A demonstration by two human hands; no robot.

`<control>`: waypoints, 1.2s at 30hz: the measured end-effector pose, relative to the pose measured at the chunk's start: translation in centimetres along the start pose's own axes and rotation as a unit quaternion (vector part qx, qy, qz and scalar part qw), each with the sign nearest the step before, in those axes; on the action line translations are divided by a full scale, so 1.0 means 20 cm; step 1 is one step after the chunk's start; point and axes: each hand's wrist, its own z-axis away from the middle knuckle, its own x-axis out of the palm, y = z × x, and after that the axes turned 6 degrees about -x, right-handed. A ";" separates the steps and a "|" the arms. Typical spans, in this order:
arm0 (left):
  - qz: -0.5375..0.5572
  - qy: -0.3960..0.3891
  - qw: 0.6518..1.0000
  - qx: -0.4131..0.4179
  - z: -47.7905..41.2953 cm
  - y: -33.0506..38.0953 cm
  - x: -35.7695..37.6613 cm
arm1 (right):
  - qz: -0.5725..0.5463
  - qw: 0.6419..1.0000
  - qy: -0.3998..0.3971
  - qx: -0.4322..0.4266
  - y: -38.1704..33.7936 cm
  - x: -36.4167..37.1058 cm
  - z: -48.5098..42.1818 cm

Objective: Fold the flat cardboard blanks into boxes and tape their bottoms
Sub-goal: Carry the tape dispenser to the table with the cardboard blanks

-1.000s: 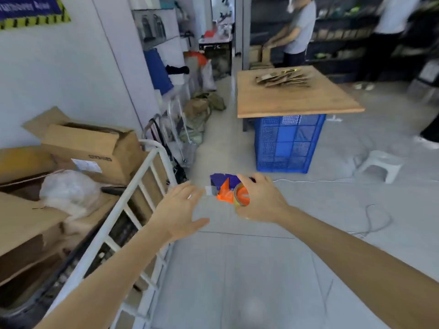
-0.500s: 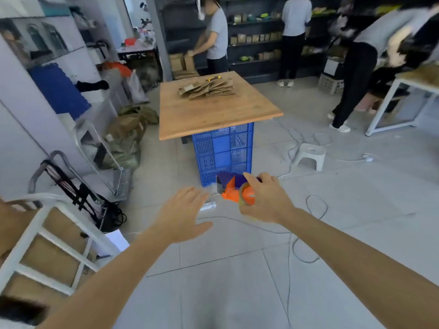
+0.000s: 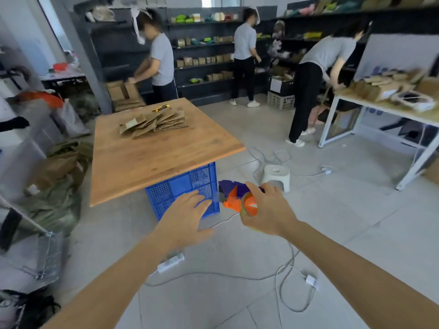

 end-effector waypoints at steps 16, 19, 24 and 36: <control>0.052 -0.017 0.998 0.031 -1.68 -0.13 0.32 | 0.010 0.999 0.003 0.038 0.96 -0.11 -1.30; 0.071 0.013 0.997 0.036 -2.00 -0.16 0.34 | 0.009 0.999 -0.001 0.032 1.15 -0.16 -1.60; 0.059 0.004 0.998 0.036 -2.43 -0.24 0.46 | 0.004 1.000 -0.025 0.018 1.39 -0.17 -1.98; 0.058 -0.047 0.997 -0.019 -3.42 -0.56 0.82 | 0.025 0.999 -0.044 -0.003 1.83 -0.04 -2.97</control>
